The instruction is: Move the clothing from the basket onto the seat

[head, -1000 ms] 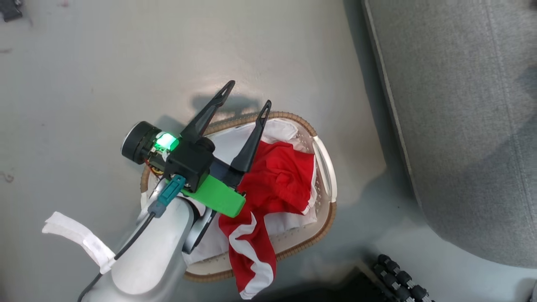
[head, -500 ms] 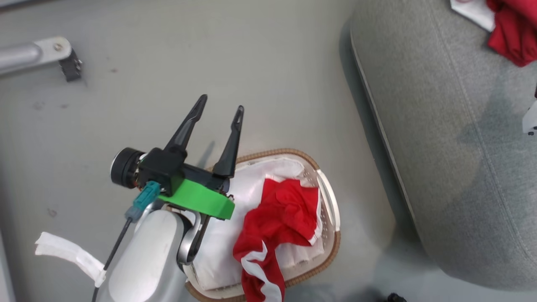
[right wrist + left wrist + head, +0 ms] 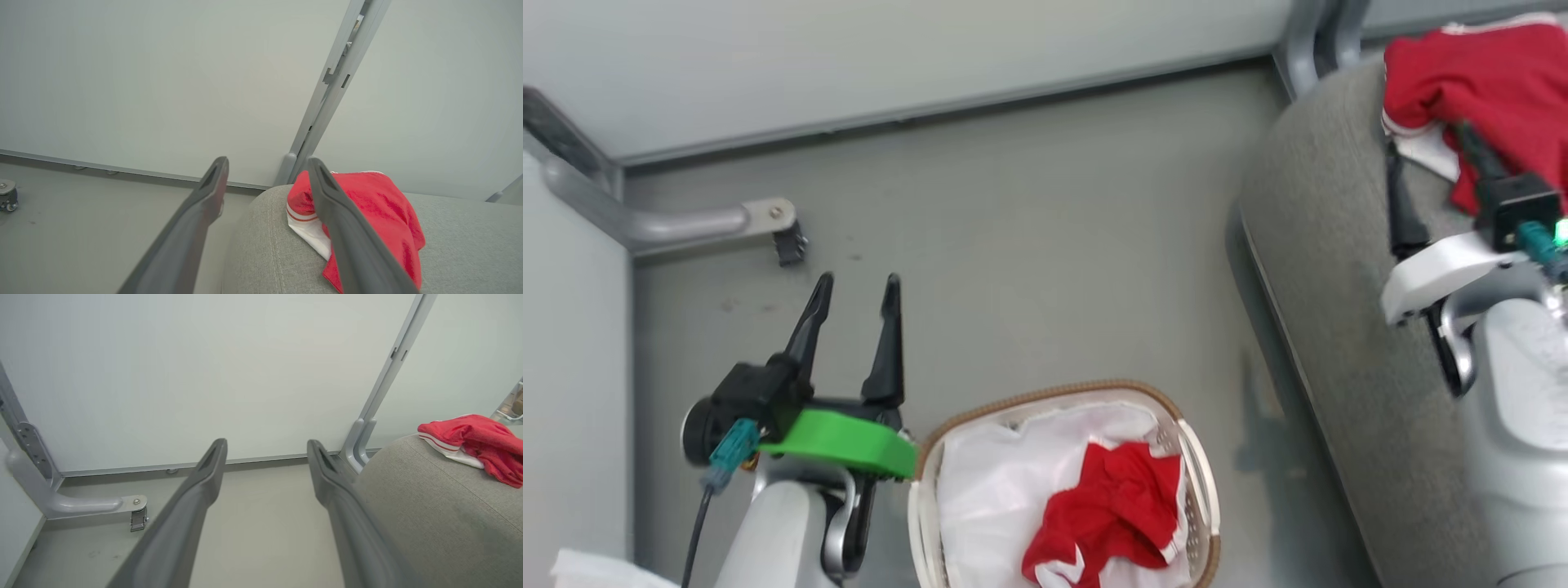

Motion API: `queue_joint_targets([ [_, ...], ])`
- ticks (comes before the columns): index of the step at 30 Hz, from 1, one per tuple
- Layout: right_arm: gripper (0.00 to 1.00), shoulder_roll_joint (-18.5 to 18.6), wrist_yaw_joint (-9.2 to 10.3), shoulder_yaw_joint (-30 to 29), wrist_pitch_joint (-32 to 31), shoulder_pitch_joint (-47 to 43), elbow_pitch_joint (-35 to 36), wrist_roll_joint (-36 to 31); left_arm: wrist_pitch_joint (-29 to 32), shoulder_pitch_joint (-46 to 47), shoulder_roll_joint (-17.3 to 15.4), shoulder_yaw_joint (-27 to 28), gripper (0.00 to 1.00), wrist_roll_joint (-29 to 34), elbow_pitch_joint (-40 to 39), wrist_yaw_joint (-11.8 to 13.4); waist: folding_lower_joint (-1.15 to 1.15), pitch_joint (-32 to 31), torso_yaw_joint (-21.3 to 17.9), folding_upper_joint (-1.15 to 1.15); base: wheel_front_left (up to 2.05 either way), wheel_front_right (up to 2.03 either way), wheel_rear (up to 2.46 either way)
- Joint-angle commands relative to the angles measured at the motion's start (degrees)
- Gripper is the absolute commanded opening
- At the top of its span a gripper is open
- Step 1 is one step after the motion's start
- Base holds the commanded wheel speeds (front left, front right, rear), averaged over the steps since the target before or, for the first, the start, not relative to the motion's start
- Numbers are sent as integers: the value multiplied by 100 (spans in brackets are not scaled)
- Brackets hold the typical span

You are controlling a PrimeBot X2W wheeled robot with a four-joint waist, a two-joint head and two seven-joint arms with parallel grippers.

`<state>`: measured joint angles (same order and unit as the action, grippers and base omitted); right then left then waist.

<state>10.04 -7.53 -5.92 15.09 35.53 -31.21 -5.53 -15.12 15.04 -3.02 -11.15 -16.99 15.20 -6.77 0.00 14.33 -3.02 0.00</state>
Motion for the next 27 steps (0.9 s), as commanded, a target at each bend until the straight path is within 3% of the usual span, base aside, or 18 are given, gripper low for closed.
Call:
queue_joint_targets([
  [1, 100, -59, 8, 53, 12, -217, 30, 95, -4, -184, 3, 95, 100, 27, 19, 31, 0, -669, 446, 0, 0, 0, 0],
  [12, 100, -676, 7, 357, 13, -1471, 377, 532, -5, -1134, 10, 609, 100, -158, 107, 161, 0, -1287, 645, 0, 0, 0, 0],
  [20, 100, -703, 8, 456, 13, -2255, 754, 1252, -5, -1551, 11, 645, 100, -341, 113, 196, 0, -1415, 684, 0, 0, 0, 0],
  [27, 100, -702, 7, 465, 12, -2669, 1017, 1352, -5, -1585, 10, 556, 100, -389, 164, 226, 0, -1487, 674, 0, 0, 0, 0],
])
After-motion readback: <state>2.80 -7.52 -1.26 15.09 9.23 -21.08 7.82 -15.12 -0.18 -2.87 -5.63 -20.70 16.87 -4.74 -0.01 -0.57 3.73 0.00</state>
